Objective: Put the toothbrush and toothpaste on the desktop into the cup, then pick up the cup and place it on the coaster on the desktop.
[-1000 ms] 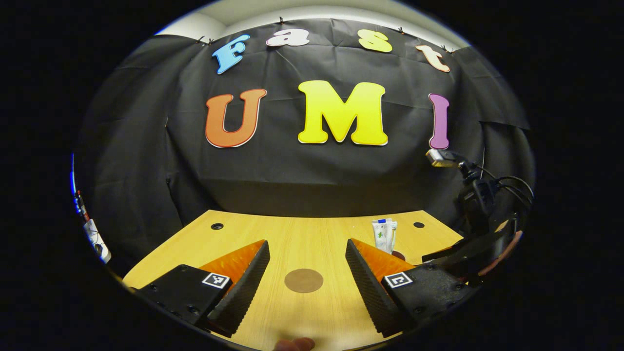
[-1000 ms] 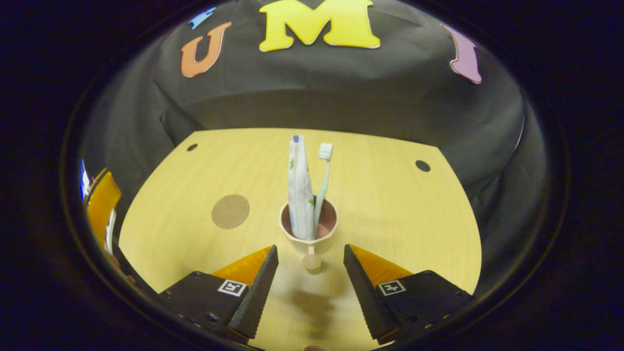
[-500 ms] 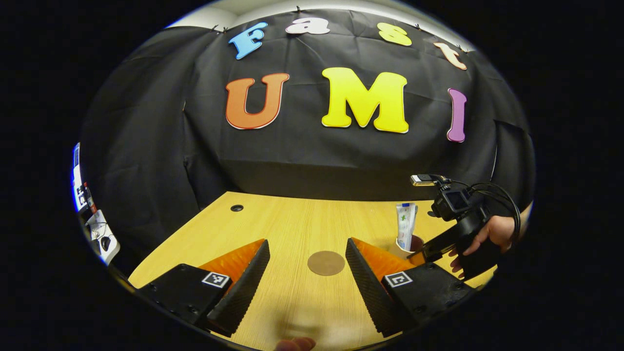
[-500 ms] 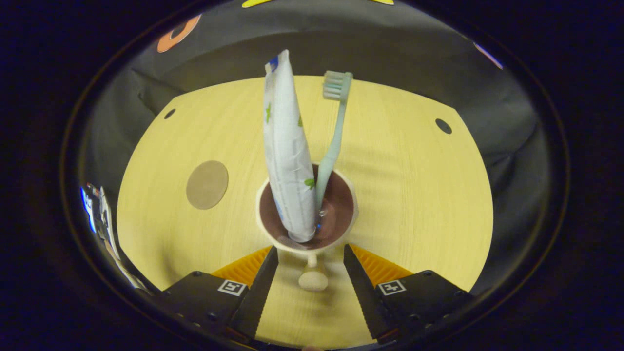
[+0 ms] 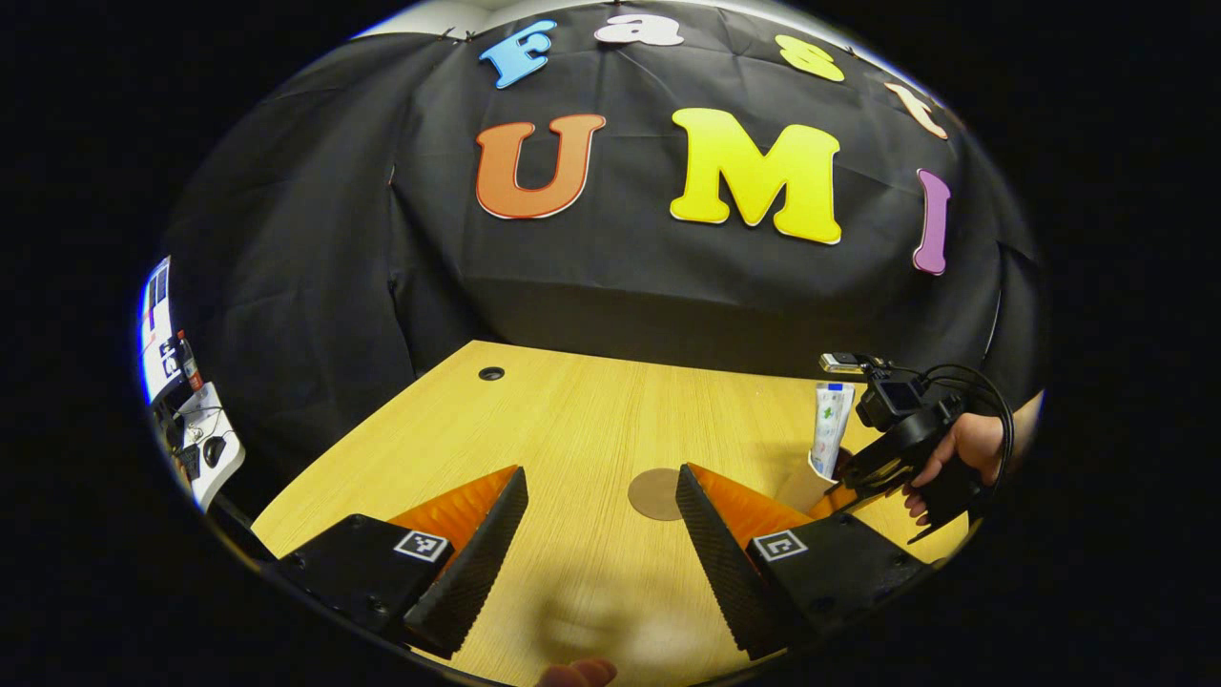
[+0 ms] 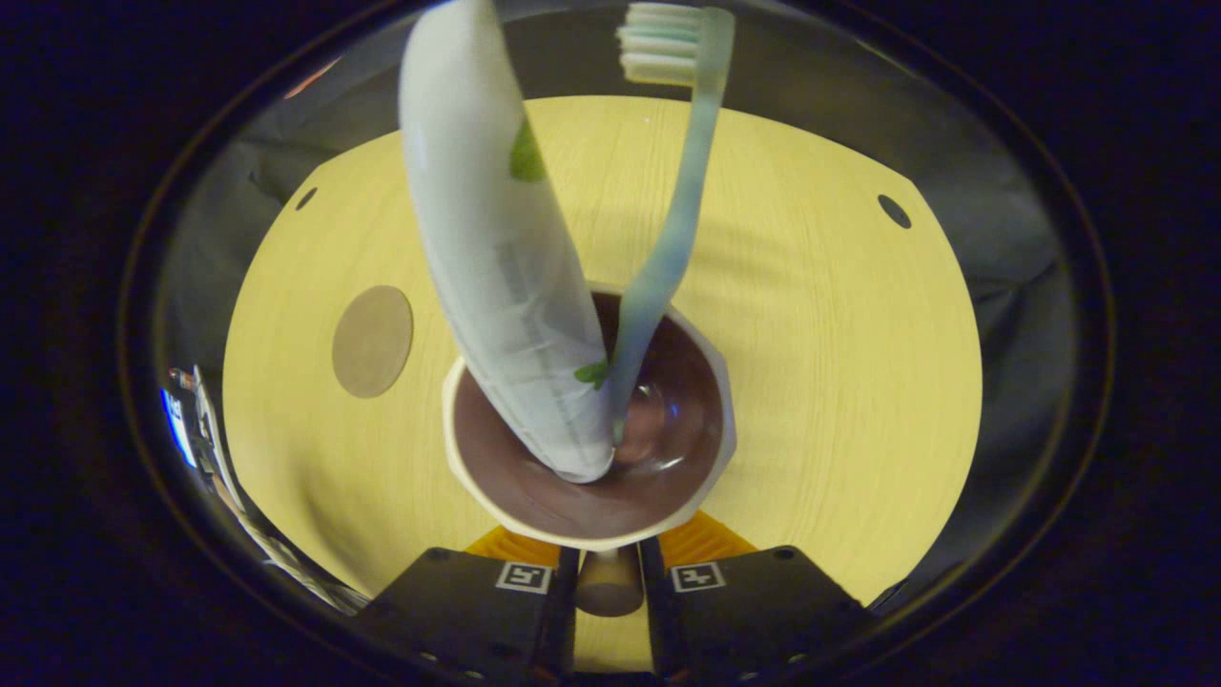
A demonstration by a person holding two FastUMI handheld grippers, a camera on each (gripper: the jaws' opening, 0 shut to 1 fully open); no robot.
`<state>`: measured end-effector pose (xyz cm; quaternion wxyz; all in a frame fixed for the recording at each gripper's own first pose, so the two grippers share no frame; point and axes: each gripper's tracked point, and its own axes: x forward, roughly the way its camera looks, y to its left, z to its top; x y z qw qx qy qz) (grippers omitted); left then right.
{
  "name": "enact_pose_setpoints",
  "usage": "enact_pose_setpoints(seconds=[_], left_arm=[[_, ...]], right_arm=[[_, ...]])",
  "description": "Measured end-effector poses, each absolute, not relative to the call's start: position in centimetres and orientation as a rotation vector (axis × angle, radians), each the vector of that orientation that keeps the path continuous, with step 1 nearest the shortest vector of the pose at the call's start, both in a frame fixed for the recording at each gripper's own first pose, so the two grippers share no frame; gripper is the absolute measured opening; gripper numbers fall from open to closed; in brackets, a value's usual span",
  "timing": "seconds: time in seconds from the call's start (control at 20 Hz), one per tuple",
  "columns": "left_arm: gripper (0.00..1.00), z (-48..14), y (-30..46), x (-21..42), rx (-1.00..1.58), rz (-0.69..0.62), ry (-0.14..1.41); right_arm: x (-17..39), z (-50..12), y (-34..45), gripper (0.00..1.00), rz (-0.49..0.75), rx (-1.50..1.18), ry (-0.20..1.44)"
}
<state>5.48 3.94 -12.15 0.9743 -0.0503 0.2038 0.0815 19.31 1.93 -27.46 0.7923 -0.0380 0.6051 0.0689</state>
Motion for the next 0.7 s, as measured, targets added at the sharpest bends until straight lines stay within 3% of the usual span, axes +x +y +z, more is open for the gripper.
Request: enact_pose_setpoints(seconds=[0.4,0.7], left_arm=[[1.0,-12.7,4.0,4.3,-0.115,0.176,0.445],[0.99,-12.7,4.8,3.3,-0.114,0.179,0.441]], right_arm=[[19.3,-27.6,1.8,0.22,0.146,-0.091,1.307],[18.7,-26.9,4.1,0.23,0.177,-0.109,1.298]])
